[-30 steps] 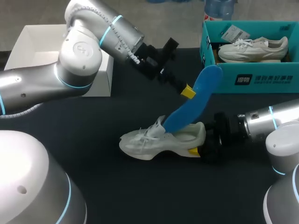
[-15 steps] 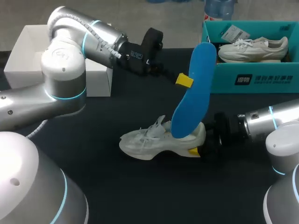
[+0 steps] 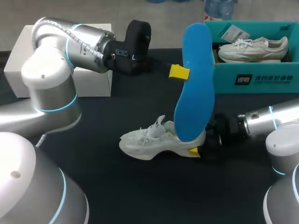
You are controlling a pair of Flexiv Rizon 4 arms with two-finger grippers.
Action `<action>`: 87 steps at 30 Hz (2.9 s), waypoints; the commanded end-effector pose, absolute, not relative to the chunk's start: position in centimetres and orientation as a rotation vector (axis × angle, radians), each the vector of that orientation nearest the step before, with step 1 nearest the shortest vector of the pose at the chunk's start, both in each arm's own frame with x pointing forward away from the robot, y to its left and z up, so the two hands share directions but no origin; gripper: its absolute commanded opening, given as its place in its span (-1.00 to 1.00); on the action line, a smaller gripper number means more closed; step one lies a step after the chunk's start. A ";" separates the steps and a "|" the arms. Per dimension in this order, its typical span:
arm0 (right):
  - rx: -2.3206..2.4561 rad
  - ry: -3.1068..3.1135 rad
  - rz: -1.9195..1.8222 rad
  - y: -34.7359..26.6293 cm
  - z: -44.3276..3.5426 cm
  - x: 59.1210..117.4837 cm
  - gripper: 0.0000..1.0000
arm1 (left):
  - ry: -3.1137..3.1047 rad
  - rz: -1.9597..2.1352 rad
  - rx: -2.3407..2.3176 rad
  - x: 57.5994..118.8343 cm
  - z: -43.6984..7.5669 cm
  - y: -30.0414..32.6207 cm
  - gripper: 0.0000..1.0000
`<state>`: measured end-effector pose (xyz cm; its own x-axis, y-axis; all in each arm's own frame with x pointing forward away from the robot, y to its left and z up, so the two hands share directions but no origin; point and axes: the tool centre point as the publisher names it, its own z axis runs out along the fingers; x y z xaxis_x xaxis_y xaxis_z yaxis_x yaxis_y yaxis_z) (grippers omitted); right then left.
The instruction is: Take the shoe out of the shoebox, open the shoe tongue, remove and reinsert the insole, then place the shoe into the shoebox
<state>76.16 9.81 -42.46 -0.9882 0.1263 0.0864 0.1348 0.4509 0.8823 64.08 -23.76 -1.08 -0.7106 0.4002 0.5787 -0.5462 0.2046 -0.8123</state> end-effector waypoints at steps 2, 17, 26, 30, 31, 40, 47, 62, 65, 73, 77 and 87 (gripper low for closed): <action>-0.242 -2.673 -1.619 9.9 -42.4 76.1 -1.00 | -1.652 1.610 0.123 62.6 0.2 -22.1 -1.00; -0.242 -2.673 -1.619 9.9 -42.4 76.1 -1.00 | -1.640 1.609 0.103 61.6 1.9 -20.9 -1.00; -0.242 -2.673 -1.619 9.9 -42.4 76.1 -1.00 | -1.635 1.616 0.111 61.7 2.0 -20.9 -1.00; -0.242 -2.673 -1.619 9.9 -42.4 76.1 -1.00 | -1.635 1.616 0.111 61.7 2.0 -20.9 -1.00; -0.242 -2.673 -1.619 9.9 -42.4 76.1 -1.00 | -1.635 1.616 0.111 61.7 2.0 -20.9 -1.00; -0.242 -2.673 -1.619 9.9 -42.4 76.1 1.00 | -1.635 1.616 0.111 61.7 2.0 -20.9 -1.00; -0.262 -2.707 -1.498 9.5 -41.3 75.8 1.00 | -1.635 1.616 0.111 61.7 2.0 -20.9 -1.00; -0.328 -2.745 -1.280 8.8 -39.9 75.1 1.00 | -1.635 1.616 0.111 61.7 2.0 -20.9 -1.00; -0.328 -2.745 -1.280 8.8 -39.9 75.1 1.00 | -1.635 1.616 0.111 61.7 2.0 -20.9 -1.00; -0.259 -2.816 -1.077 9.0 -39.1 75.6 1.00 | -1.635 1.616 0.111 61.7 2.0 -20.9 -1.00; -0.188 -2.854 -0.965 8.9 -38.3 75.9 1.00 | -1.635 1.616 0.111 61.7 2.0 -20.9 -1.00; -0.171 -2.856 -0.719 8.4 -37.3 75.9 1.00 | -1.635 1.616 0.111 61.7 2.0 -20.9 -1.00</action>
